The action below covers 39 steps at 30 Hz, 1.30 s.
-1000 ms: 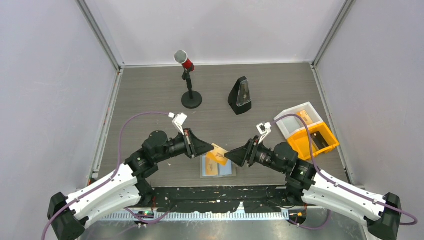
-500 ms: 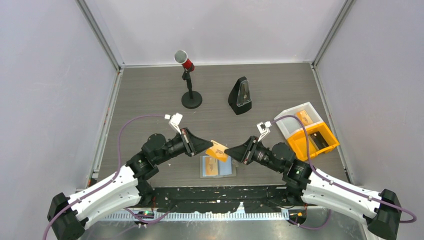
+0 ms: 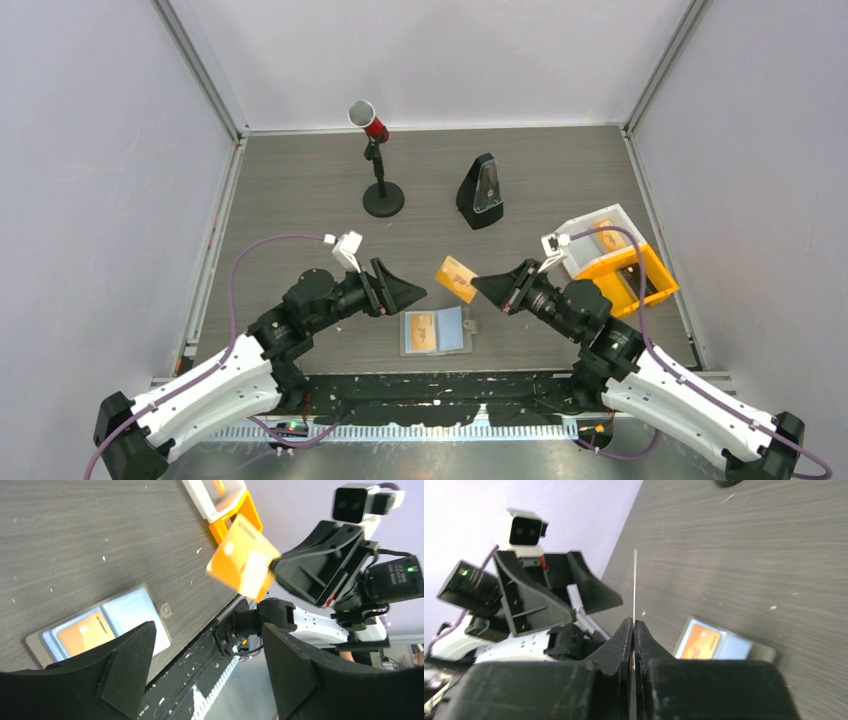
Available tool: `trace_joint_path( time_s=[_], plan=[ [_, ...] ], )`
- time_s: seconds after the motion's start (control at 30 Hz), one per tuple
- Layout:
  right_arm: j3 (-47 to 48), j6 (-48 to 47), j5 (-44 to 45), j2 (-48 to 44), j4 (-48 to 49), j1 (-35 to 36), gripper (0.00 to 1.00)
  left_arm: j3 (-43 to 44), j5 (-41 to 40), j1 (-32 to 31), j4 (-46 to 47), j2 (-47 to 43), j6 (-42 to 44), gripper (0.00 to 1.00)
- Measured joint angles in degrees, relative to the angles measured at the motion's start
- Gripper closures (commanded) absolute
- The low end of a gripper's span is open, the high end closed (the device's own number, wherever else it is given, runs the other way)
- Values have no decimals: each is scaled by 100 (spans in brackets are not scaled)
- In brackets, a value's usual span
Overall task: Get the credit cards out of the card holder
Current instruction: Place the credit card in the storage box.
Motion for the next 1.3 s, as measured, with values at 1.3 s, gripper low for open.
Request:
trace_joint_path(
  time_s=[1.3],
  plan=[
    [3665,-3132,-2503,4389,-3237,-7383,95,1851,-367,0,-4564,-76,2743,1]
  ],
)
